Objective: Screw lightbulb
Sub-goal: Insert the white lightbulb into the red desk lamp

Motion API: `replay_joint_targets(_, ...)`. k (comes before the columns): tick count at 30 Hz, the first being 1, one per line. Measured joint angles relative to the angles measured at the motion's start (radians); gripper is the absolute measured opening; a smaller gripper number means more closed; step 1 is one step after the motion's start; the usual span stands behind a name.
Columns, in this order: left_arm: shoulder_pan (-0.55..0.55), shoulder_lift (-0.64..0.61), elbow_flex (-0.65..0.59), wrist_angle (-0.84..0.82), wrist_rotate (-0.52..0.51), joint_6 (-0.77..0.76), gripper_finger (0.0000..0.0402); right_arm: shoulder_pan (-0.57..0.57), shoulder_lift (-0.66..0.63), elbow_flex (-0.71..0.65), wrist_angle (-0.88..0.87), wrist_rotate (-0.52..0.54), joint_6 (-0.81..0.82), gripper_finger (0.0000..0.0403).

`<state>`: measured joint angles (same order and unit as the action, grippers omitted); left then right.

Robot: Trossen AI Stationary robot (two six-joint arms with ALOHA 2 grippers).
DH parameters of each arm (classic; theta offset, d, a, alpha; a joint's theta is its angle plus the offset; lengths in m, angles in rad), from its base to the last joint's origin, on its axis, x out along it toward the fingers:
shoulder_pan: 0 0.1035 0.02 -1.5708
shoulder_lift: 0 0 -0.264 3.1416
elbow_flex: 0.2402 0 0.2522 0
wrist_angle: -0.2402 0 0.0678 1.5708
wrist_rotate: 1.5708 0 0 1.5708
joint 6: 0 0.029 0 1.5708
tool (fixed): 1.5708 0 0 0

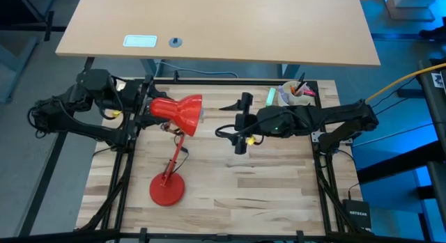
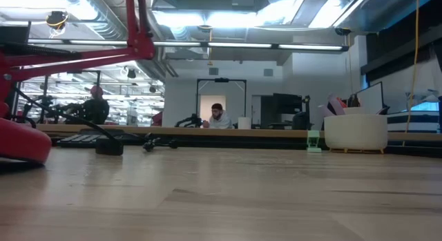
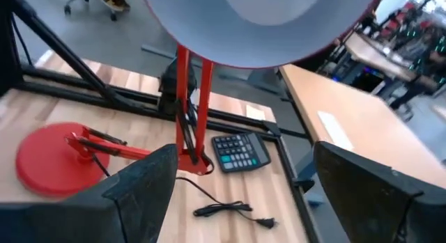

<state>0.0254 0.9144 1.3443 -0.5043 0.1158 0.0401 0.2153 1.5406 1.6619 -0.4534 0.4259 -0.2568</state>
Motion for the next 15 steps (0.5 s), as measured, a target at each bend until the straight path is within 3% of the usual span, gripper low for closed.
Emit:
replay_joint_targets(7, -0.034, 0.01, 0.004, -0.021, 0.0, -0.06, 0.0266, 0.0, 0.002, 0.0, 0.002, -0.001, 0.144, 0.0337)
replay_joint_targets(15, -0.095, -0.039, 0.003, -0.051, 0.005, -0.079, 0.0266, 0.0, 0.002, -0.001, 0.014, -0.041, 0.177, 0.0337)
